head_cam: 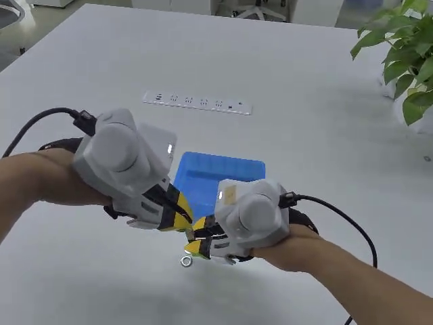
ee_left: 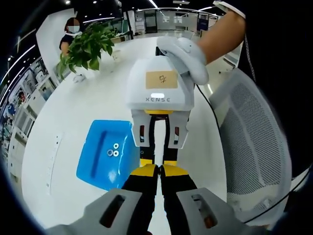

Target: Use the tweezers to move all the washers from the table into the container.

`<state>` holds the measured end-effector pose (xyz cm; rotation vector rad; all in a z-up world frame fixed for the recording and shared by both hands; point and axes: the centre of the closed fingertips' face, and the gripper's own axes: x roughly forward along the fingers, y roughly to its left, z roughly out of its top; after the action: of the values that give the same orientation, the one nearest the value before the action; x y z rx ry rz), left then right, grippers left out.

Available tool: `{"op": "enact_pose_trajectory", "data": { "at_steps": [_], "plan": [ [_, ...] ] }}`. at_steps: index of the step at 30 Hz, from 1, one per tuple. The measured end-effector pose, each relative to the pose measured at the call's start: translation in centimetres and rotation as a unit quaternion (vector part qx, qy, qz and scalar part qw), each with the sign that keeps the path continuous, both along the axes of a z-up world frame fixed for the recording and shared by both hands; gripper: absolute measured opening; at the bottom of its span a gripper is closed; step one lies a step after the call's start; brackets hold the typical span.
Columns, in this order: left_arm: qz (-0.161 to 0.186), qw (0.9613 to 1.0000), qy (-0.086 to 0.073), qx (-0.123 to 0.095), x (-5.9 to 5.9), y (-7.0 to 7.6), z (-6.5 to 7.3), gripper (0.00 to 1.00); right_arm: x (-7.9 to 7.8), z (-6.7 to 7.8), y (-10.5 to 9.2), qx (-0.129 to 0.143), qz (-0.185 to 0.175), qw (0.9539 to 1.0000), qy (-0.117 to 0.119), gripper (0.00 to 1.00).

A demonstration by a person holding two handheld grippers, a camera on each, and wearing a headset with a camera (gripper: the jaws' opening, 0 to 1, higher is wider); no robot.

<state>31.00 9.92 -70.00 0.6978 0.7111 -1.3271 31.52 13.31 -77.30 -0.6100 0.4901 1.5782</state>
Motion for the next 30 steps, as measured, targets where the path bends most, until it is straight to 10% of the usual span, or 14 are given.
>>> {"op": "enact_pose_trajectory", "data": {
  "at_steps": [30],
  "plan": [
    [0.011,0.9996,0.027,0.000,-1.6,0.7,-2.2,0.06,-2.1,-1.9,0.8,-0.005,0.013,0.9996,0.023,0.13]
  ]
}}
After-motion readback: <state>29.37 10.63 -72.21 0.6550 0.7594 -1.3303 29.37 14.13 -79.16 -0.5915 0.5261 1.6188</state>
